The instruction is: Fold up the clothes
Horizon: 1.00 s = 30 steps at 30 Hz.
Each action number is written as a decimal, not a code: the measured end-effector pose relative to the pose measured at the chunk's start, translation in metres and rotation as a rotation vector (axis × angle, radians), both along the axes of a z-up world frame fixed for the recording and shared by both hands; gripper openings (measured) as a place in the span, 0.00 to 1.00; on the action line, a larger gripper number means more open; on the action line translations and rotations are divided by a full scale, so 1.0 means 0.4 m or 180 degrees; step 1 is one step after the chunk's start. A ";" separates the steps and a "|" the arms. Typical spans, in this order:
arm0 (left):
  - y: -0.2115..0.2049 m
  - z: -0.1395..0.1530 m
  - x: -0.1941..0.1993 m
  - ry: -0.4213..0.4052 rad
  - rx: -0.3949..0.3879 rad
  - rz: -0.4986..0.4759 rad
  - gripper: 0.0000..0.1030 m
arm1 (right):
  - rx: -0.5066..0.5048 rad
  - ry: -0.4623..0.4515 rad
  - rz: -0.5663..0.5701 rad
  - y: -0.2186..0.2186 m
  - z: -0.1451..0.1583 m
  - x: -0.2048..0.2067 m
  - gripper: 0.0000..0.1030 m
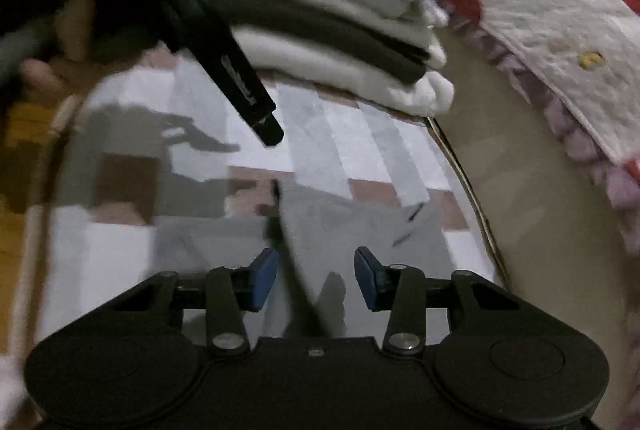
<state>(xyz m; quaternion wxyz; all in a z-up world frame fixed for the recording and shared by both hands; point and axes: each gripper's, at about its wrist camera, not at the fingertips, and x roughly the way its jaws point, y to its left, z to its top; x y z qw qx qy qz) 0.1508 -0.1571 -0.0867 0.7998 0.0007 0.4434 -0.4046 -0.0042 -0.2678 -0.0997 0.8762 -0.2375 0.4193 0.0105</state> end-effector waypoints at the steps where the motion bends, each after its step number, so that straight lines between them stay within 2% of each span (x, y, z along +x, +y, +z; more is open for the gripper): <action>1: 0.005 0.003 0.000 -0.0034 -0.0007 -0.0001 0.35 | 0.0082 0.0116 0.0020 -0.004 -0.014 0.031 0.49; 3: -0.001 0.005 -0.011 -0.0089 -0.0015 -0.0006 0.35 | 0.0045 0.0268 0.0051 -0.008 -0.051 0.086 0.46; 4: 0.000 0.006 -0.010 -0.0049 -0.0036 -0.0014 0.35 | 0.0004 0.0217 0.0034 -0.011 -0.063 0.100 0.32; 5: 0.003 0.008 -0.005 0.0011 -0.0060 -0.0024 0.35 | 0.0228 0.0129 -0.0081 -0.031 -0.055 0.108 0.05; 6: 0.003 0.011 -0.004 0.0059 -0.0074 -0.0028 0.35 | 0.0515 0.0007 -0.0230 -0.057 -0.041 0.111 0.04; 8: -0.003 0.027 -0.010 0.0060 -0.0123 -0.0037 0.35 | 0.1442 -0.0454 -0.0759 -0.141 0.013 0.079 0.04; 9: -0.008 0.037 -0.014 0.0023 -0.0171 -0.0070 0.37 | 0.1722 -0.0664 -0.1026 -0.180 0.030 0.048 0.05; 12: -0.033 0.058 -0.040 -0.0115 -0.0287 -0.0300 0.38 | 0.2481 -0.1219 -0.1845 -0.326 0.043 -0.059 0.09; 13: -0.049 0.052 -0.053 -0.0127 -0.0227 -0.0413 0.38 | 0.2564 -0.1239 -0.2067 -0.365 0.031 -0.077 0.13; 15: -0.083 0.034 -0.081 -0.0135 -0.0041 -0.0646 0.38 | 0.2484 -0.1189 -0.2544 -0.432 0.000 -0.105 0.23; 16: -0.100 0.024 -0.100 -0.0169 0.0067 -0.0781 0.38 | 0.2428 -0.1106 -0.2753 -0.453 -0.017 -0.122 0.35; 17: -0.119 0.013 -0.123 -0.0226 0.0187 -0.0928 0.39 | 0.2389 -0.1034 -0.2928 -0.469 -0.031 -0.139 0.37; 18: -0.135 0.005 -0.147 -0.0313 0.0300 -0.1071 0.40 | 0.2409 -0.1001 -0.2996 -0.472 -0.040 -0.156 0.37; 20: -0.163 -0.007 -0.194 -0.0551 0.0489 -0.1321 0.42 | 0.2455 -0.0936 -0.3118 -0.474 -0.057 -0.188 0.49; 21: -0.172 -0.014 -0.210 -0.0627 0.0561 -0.1415 0.45 | 0.2511 -0.0919 -0.3119 -0.463 -0.061 -0.204 0.50; 26: -0.202 -0.061 -0.243 -0.0680 0.0898 -0.1663 0.56 | 0.2940 -0.0913 -0.2850 -0.386 -0.079 -0.302 0.55; 29: -0.203 -0.080 -0.258 -0.0813 0.1007 -0.1743 0.56 | 0.3125 -0.0831 -0.2789 -0.358 -0.104 -0.312 0.56; 30: -0.202 -0.082 -0.260 -0.0842 0.0996 -0.1734 0.48 | 0.3115 -0.0781 -0.2801 -0.350 -0.114 -0.310 0.56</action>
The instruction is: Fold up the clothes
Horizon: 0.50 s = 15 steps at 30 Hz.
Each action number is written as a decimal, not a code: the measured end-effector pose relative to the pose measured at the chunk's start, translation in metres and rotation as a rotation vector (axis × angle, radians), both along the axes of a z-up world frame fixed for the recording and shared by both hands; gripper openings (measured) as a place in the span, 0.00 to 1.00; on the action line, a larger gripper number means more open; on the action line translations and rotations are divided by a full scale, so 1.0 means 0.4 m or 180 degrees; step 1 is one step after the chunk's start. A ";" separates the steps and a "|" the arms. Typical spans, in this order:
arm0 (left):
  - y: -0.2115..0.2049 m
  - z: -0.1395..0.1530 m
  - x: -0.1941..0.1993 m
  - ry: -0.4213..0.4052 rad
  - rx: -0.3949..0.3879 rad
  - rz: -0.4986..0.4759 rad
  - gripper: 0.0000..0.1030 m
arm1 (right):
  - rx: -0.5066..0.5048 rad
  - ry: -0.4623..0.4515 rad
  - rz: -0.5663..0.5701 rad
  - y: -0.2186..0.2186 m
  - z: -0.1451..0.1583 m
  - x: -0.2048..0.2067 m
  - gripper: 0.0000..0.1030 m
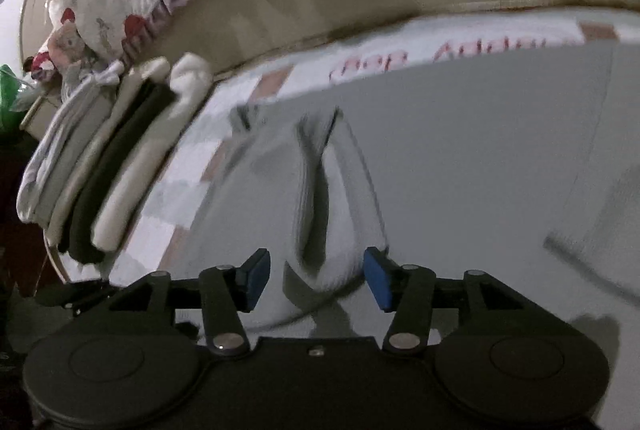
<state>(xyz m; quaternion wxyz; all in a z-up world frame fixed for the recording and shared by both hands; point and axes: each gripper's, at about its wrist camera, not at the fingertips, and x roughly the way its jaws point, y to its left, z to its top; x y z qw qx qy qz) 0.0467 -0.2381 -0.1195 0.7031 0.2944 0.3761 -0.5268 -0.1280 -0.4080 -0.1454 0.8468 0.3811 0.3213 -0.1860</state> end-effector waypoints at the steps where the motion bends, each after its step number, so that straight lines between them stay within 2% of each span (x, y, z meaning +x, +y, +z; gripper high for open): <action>1: 0.000 0.001 -0.002 -0.0022 -0.0027 0.0003 0.33 | -0.0055 0.0057 0.0043 0.010 -0.006 0.006 0.56; 2: 0.004 0.008 -0.003 -0.0068 -0.0058 0.0092 0.06 | -0.0140 0.0102 0.0084 0.022 -0.009 0.011 0.55; 3: 0.012 0.019 -0.001 -0.0133 -0.0088 0.0245 0.05 | -0.0327 0.0104 0.0123 0.038 -0.006 0.014 0.55; 4: 0.020 0.031 0.001 -0.0197 -0.0118 0.0397 0.05 | -0.0514 0.0109 0.0178 0.054 -0.002 0.018 0.40; 5: 0.032 0.039 0.005 -0.0172 -0.0159 0.0544 0.05 | -0.0637 0.0136 0.0234 0.066 0.001 0.021 0.17; 6: 0.048 0.046 0.010 -0.0081 -0.0208 0.0687 0.05 | -0.0682 0.0188 0.0255 0.069 0.002 0.023 0.12; 8: 0.067 0.046 0.017 0.0014 -0.0215 0.0904 0.05 | -0.0772 0.0293 0.0298 0.076 0.002 0.026 0.11; 10: 0.056 0.014 0.015 -0.0110 0.0007 0.0948 0.07 | -0.0853 0.0469 0.0284 0.078 -0.004 0.032 0.08; 13: 0.062 0.014 0.035 -0.0044 0.0028 0.1100 0.12 | -0.0900 0.0453 0.0167 0.075 0.015 0.025 0.09; 15: 0.070 0.020 0.051 0.0016 0.0007 0.1208 0.12 | -0.0950 0.0291 0.0239 0.080 0.035 0.021 0.09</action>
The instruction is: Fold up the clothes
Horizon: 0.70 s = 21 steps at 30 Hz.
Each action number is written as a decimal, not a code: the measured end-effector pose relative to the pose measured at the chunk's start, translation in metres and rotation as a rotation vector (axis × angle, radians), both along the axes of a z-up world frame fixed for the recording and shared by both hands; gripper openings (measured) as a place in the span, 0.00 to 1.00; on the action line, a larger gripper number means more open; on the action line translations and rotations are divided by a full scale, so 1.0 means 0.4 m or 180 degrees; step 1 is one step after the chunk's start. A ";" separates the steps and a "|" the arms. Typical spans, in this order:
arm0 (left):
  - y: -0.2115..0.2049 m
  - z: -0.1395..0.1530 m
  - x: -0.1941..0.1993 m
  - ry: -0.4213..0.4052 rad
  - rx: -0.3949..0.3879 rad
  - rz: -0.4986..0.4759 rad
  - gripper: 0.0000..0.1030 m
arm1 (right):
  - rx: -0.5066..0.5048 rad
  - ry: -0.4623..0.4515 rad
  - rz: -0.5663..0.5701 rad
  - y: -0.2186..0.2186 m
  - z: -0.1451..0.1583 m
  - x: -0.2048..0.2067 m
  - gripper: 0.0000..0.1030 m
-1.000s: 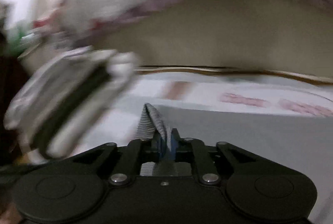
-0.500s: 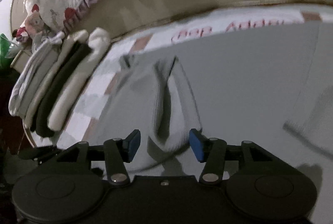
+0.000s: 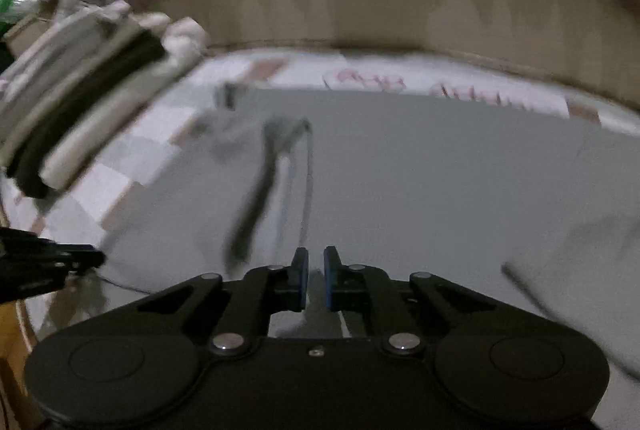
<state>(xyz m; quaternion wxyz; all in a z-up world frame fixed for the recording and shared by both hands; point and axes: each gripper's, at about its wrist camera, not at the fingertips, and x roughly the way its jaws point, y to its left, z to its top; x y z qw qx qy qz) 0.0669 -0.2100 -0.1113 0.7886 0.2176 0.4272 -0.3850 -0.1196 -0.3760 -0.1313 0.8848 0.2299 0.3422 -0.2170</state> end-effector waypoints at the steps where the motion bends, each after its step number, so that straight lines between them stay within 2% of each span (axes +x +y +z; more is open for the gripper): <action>1: 0.007 0.005 0.007 0.0013 -0.0014 0.0052 0.12 | 0.0001 -0.0076 0.0050 0.002 0.007 -0.001 0.13; 3: 0.018 0.015 0.015 -0.0068 0.0036 0.0168 0.11 | 0.0137 -0.0228 0.0161 0.001 0.003 0.000 0.16; 4: 0.026 0.024 0.018 -0.0086 -0.0019 0.0184 0.10 | 0.0203 -0.0288 0.0213 0.001 -0.001 0.002 0.16; 6: 0.047 0.053 0.023 -0.0039 -0.0313 0.0148 0.11 | 0.0303 -0.0268 0.0292 0.012 -0.021 0.018 0.18; 9: 0.047 0.084 0.026 0.0103 -0.0878 0.0054 0.15 | 0.0428 -0.0294 0.0332 0.030 -0.054 0.038 0.35; 11: 0.022 0.077 0.030 0.0247 -0.1061 -0.0015 0.16 | 0.0450 -0.0371 0.0242 0.040 -0.067 0.044 0.38; 13: -0.011 0.062 0.035 0.0453 -0.1205 -0.0122 0.16 | 0.0206 -0.0326 0.0303 0.066 -0.058 0.055 0.38; 16: -0.051 0.047 0.026 0.0655 -0.1322 -0.0323 0.16 | -0.0333 -0.0255 0.0421 0.112 -0.035 0.067 0.10; 18: -0.072 0.042 0.014 0.0815 -0.1397 -0.0463 0.21 | -0.0575 -0.0206 0.0457 0.135 -0.018 0.076 0.07; 21: -0.121 0.020 0.018 0.1239 -0.1466 -0.0584 0.23 | -0.0818 0.0045 0.0600 0.156 -0.002 0.105 0.06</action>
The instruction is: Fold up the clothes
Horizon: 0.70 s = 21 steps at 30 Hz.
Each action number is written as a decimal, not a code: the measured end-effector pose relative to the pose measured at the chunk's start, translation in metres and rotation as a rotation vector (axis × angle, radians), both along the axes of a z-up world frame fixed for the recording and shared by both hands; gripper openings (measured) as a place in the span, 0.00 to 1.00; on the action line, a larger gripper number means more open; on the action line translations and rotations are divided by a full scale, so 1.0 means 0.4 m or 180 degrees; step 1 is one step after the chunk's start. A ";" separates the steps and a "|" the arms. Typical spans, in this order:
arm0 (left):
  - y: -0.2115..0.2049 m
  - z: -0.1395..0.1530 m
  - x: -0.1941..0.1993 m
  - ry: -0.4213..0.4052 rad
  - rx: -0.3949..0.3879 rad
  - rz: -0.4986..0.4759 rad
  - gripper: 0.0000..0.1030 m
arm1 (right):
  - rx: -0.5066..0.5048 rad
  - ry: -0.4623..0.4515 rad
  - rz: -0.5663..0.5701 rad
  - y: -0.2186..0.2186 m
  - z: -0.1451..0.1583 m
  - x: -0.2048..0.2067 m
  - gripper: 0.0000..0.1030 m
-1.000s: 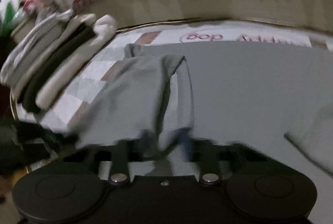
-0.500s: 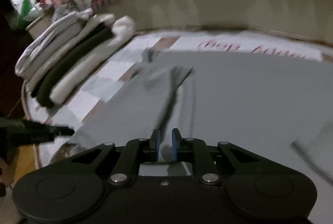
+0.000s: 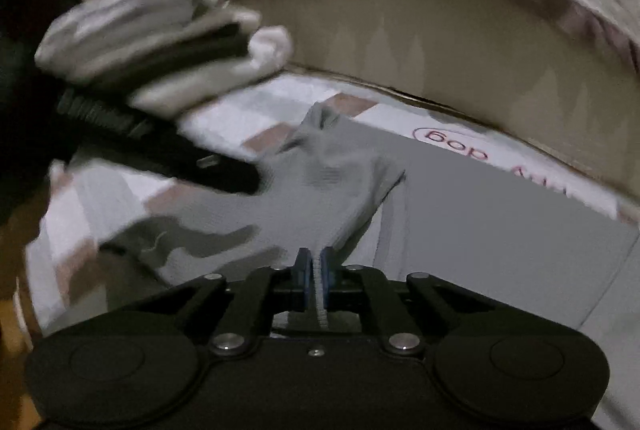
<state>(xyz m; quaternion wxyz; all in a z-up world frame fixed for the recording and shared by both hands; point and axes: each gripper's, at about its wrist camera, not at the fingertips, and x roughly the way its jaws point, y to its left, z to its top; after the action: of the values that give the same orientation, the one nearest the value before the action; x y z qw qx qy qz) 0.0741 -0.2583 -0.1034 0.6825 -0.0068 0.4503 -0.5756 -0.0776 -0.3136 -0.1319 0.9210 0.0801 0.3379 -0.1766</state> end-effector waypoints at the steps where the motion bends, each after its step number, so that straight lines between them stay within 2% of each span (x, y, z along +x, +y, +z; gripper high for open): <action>1: -0.021 -0.010 0.004 0.0091 0.0002 -0.0053 0.23 | -0.0008 0.0070 0.0065 0.003 0.005 0.011 0.06; 4: -0.086 -0.045 0.009 0.0214 0.0053 -0.0274 0.27 | 0.0302 0.0133 0.0293 -0.004 0.020 0.040 0.06; 7: -0.130 -0.080 0.001 0.0019 0.0284 -0.0315 0.28 | 0.0661 0.0135 0.0412 -0.017 0.016 0.059 0.07; 9: -0.136 -0.083 -0.006 -0.0223 0.0441 -0.0345 0.22 | 0.0868 0.0120 0.0395 -0.028 0.004 0.060 0.10; 10: -0.133 -0.083 -0.001 -0.0233 0.0466 -0.0337 0.22 | 0.0966 0.0111 0.0377 -0.033 -0.001 0.059 0.13; 11: -0.126 -0.083 0.010 -0.0158 0.0456 -0.0311 0.21 | 0.1040 0.0092 0.0334 -0.037 -0.003 0.056 0.14; 13: -0.114 -0.096 0.044 0.0150 0.0407 -0.0173 0.16 | 0.1165 0.0010 0.0295 -0.047 0.001 0.044 0.21; 15: -0.105 -0.121 0.078 0.0478 0.0365 -0.0028 0.03 | 0.1218 -0.0113 0.0221 -0.057 0.010 0.031 0.26; 16: -0.101 -0.133 0.088 0.0582 0.0347 0.0012 0.02 | 0.1231 -0.0170 0.0181 -0.063 0.014 0.025 0.27; 18: -0.095 -0.152 0.103 0.0758 0.0299 0.0069 0.00 | 0.1165 -0.0242 0.0095 -0.072 0.019 0.017 0.31; 21: -0.089 -0.162 0.112 0.0922 0.0267 0.0144 0.00 | 0.0893 -0.0179 0.0021 -0.084 0.021 0.019 0.41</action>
<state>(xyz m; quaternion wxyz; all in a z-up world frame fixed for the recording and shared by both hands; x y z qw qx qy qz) 0.1187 -0.2940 -0.1684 0.6229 -0.0714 0.5674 -0.5338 -0.0702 -0.3471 -0.1235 0.9104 0.2119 0.3337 -0.1222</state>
